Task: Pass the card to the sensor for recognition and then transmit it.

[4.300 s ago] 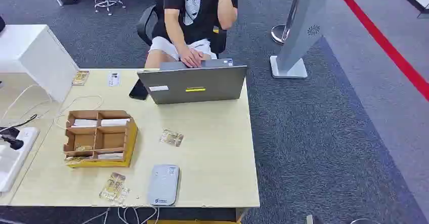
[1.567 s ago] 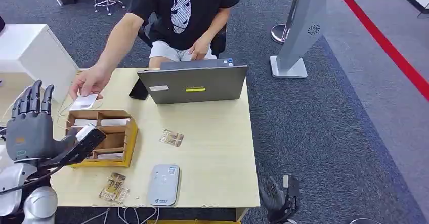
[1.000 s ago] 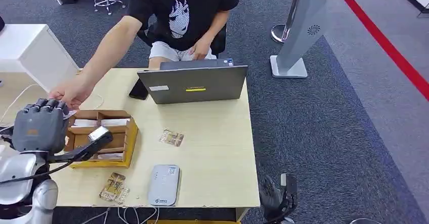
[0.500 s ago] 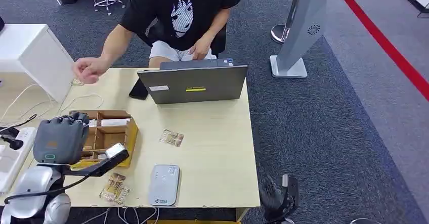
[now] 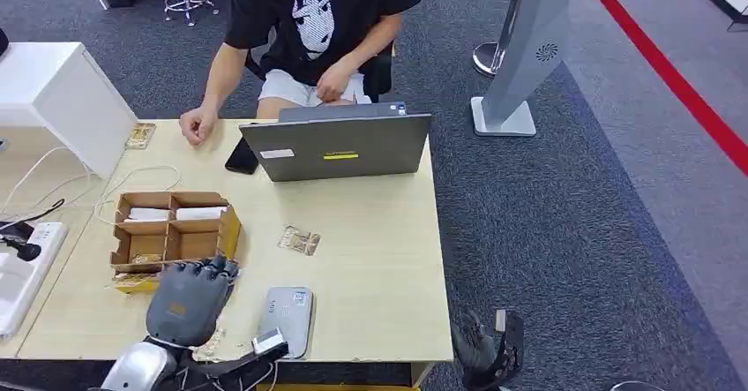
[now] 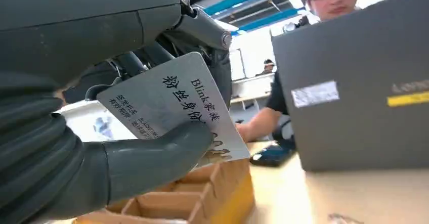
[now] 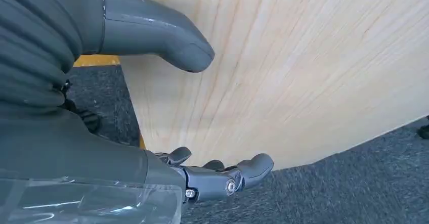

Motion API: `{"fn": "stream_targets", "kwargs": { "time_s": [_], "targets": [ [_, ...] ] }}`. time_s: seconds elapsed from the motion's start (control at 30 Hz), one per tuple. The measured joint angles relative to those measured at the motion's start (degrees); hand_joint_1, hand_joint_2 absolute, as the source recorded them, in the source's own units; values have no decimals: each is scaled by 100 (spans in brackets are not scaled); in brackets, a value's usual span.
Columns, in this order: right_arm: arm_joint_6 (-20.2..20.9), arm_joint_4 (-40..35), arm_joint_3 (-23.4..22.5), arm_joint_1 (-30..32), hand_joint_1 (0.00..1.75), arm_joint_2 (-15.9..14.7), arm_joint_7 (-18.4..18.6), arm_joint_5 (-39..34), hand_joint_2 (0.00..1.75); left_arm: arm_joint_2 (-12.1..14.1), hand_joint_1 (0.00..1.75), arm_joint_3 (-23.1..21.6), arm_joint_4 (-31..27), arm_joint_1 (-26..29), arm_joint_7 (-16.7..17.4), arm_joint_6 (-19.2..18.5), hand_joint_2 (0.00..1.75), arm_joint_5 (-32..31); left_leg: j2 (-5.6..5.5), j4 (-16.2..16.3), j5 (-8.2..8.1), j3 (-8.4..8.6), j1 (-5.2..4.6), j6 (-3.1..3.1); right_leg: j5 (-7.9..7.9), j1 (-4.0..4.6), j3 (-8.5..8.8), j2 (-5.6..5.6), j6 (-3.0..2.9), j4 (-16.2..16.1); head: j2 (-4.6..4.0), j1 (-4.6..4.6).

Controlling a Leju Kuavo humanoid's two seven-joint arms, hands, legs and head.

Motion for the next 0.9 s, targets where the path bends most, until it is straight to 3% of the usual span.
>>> {"fn": "stream_targets", "kwargs": {
  "time_s": [0.63,0.9],
  "targets": [
    [-26,-22,0,4,0,0,11,2,175,-33,175,-853,1058,44,92,-42,175,-11,0,0,0,-1,0,0,0,0,0,-2,0,0,0,0],
    [-26,-22,0,3,0,0,11,-4,175,70,175,-923,1220,68,201,-46,175,13,-2,0,0,-1,0,0,0,0,1,-3,0,0,0,0]
  ]
}}
